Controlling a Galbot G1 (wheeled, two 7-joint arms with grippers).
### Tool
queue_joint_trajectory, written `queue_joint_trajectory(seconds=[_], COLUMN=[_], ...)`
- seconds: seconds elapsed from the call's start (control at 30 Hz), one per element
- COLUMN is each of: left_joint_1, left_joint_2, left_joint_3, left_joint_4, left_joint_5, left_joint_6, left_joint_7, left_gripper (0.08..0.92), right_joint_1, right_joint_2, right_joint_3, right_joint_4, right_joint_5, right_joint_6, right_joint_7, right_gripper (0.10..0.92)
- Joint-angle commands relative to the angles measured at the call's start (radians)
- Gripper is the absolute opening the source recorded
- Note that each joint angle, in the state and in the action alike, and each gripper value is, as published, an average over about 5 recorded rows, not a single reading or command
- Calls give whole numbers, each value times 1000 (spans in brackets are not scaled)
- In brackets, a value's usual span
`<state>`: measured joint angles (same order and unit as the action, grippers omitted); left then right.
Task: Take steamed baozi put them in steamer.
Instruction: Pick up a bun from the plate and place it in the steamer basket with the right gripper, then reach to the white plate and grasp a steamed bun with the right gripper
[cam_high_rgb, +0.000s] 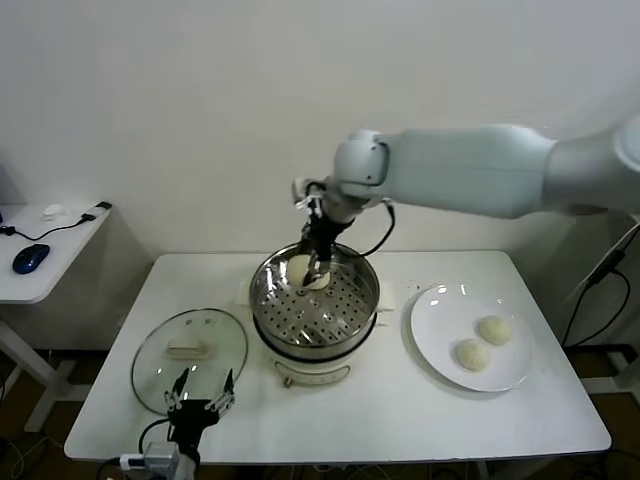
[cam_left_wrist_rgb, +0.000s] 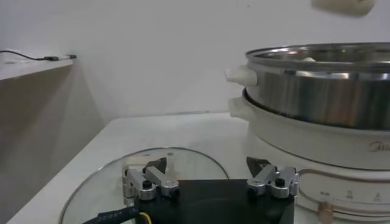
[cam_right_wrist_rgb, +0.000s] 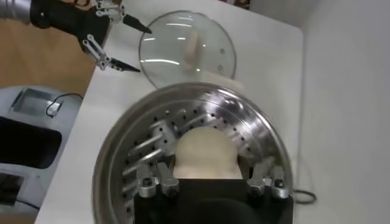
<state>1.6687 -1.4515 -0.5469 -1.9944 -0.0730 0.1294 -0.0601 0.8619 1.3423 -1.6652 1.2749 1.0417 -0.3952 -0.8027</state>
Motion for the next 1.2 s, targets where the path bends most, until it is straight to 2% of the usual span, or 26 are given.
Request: queue_joint_trajectory(seconds=[0.03, 0.27, 0.5, 0.67, 0.77, 0.97, 1.07, 1.2], left_joint_1=[0, -5, -8, -8, -8, -7, -7, -7], left_joint_2=[1, -1, -3, -2, -2, -4, -5, -5], left_joint_3=[0, 3, 4, 3, 3, 5, 7, 7], left_joint_4=[1, 7, 14, 16, 16, 13, 7, 0], left_joint_5=[-1, -1, -1, -1, -2, -2, -1, -2], left_joint_6=[-1, -2, -4, -4, -5, -5, -4, -1], left_joint_7=[0, -1, -3, -8, -10, -11, -10, -8], left_gripper=[823, 823, 823, 823, 823, 823, 823, 823], right_joint_1=[-145, -210, -248, -233, -190, -35, 53, 152], right_joint_2=[163, 171, 173, 163, 138, 9, -104, -296], right_joint_3=[-33, -21, 7, 31, 24, -5, -49, -134], right_joint_4=[-97, -205, -233, -223, -198, -136, -102, -27], right_joint_5=[-6, -57, -63, -55, -46, -64, -84, -120], right_joint_6=[-51, -41, -37, -14, 18, 124, 169, 208], right_joint_7=[92, 100, 112, 104, 66, -131, -233, -292], right_gripper=[687, 687, 695, 791, 818, 823, 823, 823])
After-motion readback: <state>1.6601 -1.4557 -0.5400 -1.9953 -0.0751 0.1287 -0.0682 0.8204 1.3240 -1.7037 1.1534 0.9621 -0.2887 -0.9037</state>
